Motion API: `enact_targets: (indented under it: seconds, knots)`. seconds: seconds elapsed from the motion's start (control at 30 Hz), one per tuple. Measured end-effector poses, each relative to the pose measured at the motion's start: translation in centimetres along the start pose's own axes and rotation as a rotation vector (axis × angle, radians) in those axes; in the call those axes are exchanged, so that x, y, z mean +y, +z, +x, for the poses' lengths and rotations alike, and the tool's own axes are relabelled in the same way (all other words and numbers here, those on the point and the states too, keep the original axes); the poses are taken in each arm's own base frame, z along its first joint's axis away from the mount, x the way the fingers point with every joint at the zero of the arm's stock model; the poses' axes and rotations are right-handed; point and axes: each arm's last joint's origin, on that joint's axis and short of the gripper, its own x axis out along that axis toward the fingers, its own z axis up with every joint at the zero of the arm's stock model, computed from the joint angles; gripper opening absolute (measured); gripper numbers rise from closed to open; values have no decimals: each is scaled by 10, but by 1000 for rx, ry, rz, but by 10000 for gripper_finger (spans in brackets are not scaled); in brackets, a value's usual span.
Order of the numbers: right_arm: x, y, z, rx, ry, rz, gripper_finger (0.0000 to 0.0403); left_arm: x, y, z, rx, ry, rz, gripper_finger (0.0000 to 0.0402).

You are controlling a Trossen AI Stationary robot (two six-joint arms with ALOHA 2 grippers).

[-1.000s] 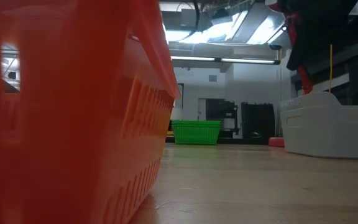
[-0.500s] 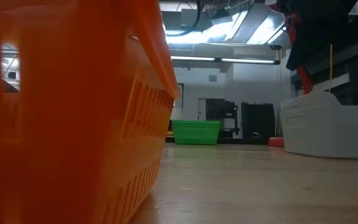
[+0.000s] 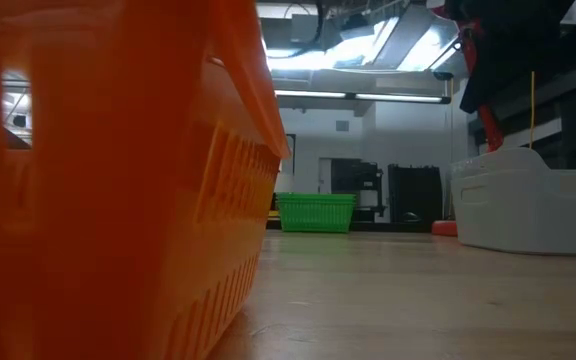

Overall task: Stack baskets by color
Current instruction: Stack the center orange bin onto the top orange bin

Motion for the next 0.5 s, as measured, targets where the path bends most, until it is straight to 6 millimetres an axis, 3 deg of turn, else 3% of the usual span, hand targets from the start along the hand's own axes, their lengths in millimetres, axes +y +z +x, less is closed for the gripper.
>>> enact_targets:
  seconds: [0.13,0.5]
  knots:
    - [0,0,0,0,1,-1,56,-1,4,-3,-39,2,5,112]
    - [0,0,0,0,2,-1,56,7,-11,-3,91,126,-38,112]
